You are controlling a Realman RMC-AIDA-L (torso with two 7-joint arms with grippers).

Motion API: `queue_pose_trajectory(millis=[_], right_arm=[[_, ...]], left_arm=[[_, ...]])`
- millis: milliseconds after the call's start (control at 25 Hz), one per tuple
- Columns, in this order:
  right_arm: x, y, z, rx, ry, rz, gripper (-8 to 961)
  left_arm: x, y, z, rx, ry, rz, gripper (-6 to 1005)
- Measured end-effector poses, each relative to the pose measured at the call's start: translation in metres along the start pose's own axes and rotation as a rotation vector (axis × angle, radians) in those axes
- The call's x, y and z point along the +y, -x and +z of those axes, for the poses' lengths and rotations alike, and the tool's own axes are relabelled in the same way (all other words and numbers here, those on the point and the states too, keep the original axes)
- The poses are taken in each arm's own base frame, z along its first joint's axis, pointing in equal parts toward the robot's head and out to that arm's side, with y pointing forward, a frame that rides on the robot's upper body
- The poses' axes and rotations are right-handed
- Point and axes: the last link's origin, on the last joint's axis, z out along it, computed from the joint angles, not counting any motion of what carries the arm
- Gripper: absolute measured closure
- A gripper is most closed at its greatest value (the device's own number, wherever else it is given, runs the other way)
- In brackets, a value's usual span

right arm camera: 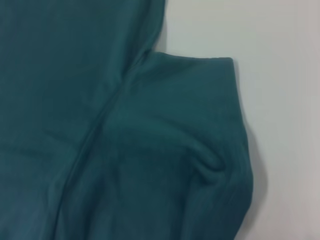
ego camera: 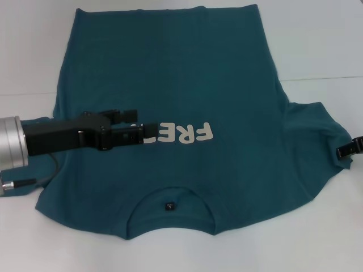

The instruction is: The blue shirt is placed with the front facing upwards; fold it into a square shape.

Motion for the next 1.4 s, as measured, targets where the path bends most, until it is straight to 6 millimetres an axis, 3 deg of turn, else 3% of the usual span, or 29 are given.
queue_pose_trajectory(millis=[560,760,1000,1400], right_arm=[[0.006,-0.002,0.01,0.001,0.006,-0.001,5],[0.006,-0.001,0.011,-0.007,0.002,0.009,51],[0.008,-0.003,0.015,0.006,0.009,0.01,258],[0.013,-0.001,0.019,0.001,0.002,-0.015,343]], left_arm=[[0.0,0.001,-0.001,0.001,-0.001,-0.001,124],[0.0,0.002,-0.002,0.003,-0.001,-0.005,125],[0.001,0.003,-0.002,0.003,0.0,-0.007,124],[0.001,0.003,-0.003,0.01,0.001,-0.009,124]])
